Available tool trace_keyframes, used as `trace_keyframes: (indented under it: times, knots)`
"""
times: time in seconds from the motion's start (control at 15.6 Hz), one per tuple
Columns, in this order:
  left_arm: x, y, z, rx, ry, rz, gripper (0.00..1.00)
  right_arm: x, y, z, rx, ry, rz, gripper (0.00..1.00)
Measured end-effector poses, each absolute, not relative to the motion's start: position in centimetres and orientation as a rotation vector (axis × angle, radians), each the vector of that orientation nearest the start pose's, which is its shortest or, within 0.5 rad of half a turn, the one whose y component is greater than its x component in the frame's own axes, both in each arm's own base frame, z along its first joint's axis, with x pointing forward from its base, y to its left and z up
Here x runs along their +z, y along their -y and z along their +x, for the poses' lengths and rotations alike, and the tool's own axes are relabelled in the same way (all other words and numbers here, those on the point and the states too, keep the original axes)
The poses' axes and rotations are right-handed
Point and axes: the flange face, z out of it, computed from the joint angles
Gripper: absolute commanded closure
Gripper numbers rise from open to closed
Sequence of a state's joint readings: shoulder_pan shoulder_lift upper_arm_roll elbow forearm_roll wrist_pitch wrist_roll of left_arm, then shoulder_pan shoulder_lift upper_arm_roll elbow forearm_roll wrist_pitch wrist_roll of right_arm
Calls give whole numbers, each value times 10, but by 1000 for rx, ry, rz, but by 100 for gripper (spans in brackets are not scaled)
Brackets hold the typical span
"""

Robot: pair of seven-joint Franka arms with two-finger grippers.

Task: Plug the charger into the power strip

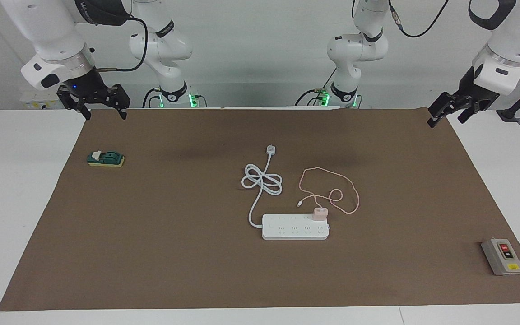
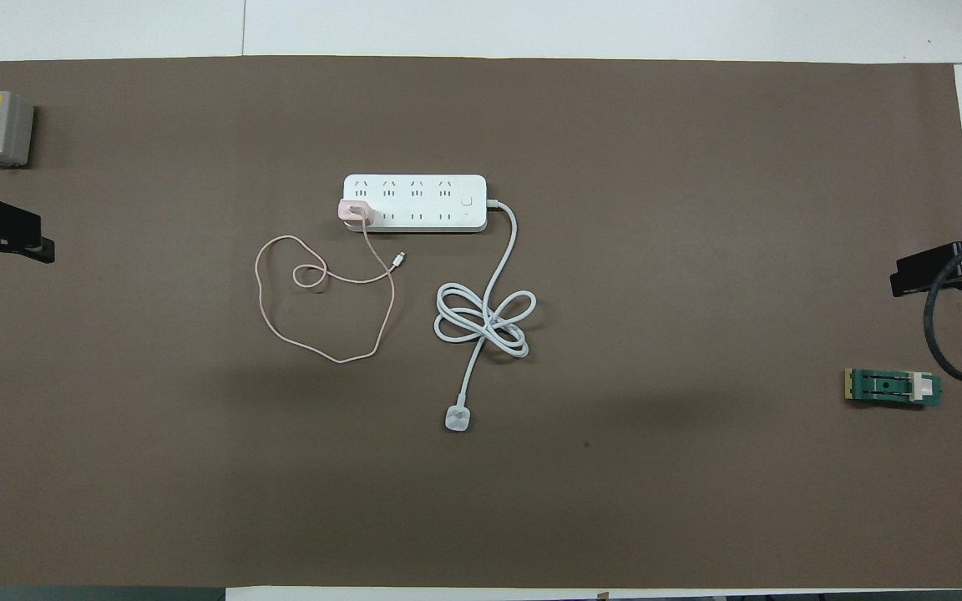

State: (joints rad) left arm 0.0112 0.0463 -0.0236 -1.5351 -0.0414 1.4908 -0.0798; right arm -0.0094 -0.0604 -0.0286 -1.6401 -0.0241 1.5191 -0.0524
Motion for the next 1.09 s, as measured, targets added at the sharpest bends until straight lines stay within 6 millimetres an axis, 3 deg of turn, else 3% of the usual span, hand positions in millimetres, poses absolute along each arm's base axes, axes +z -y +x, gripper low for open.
trace_keyframes:
  times: [0.13,0.26,0.64,1.09]
  knots:
    - [591,17,555,195,95,-3171,0,620,23,529,97,22,-3160,0]
    - [585,20,553,201,124,-3168,0,620,23,529,97,22,-3160,0]
    - [608,21,553,30,175,-3146,0,620,23,529,97,22,-3160,0]
    - [625,30,543,-21,133,-3104,0,620,23,529,97,22,-3159,0]
